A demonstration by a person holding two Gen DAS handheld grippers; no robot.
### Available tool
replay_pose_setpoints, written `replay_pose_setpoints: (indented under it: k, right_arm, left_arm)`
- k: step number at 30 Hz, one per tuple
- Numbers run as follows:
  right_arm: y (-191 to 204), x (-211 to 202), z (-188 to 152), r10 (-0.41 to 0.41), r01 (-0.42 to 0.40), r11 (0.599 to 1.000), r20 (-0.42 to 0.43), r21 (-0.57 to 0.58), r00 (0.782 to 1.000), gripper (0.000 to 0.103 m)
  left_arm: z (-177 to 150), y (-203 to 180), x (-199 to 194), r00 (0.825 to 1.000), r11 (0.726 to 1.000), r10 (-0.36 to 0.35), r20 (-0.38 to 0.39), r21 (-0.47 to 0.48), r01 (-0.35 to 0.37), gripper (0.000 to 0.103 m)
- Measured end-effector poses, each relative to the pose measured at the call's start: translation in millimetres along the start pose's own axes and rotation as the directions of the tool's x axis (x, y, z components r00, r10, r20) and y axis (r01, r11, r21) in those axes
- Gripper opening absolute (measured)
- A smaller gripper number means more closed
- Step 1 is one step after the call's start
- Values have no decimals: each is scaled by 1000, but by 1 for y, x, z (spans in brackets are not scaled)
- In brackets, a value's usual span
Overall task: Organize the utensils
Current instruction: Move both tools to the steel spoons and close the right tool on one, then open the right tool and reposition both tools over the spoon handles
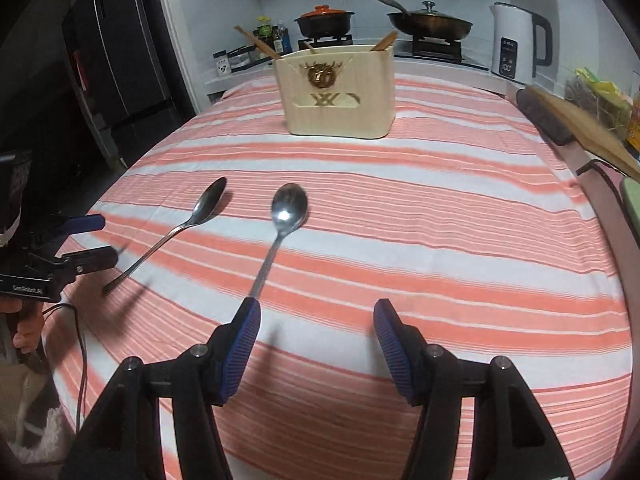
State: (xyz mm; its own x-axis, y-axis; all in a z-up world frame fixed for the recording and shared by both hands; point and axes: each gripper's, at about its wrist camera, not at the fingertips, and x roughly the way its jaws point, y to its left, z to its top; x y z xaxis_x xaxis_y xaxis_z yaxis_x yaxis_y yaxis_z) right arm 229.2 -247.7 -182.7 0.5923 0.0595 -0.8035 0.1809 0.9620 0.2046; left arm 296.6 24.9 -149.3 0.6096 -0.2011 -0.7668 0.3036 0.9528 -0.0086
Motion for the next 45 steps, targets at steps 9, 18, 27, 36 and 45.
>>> replay_pose_setpoints:
  k: [9, 18, 27, 36, 45]
  right_arm:
    - [38, 57, 19, -50, 44, 997, -95, -63, 994, 60]
    - [34, 59, 11, -184, 173, 977, -84, -125, 979, 7]
    - [-37, 28, -7, -314, 312, 949, -93, -38, 945, 8]
    - [-65, 8, -19, -288, 291, 956, -78, 34, 955, 9]
    - [-67, 10, -15, -233, 237, 971, -81, 38, 969, 56]
  left_arm:
    - [0, -7, 28, 998, 999, 36, -50, 31, -35, 92]
    - [-9, -3, 38, 988, 992, 119, -94, 59, -114, 90]
    - [-31, -13, 28, 983, 998, -57, -174, 25, 62, 70]
    - [-31, -37, 18, 973, 983, -185, -139, -26, 183, 77]
    - [-5, 1, 32, 992, 985, -86, -90, -158, 71, 93]
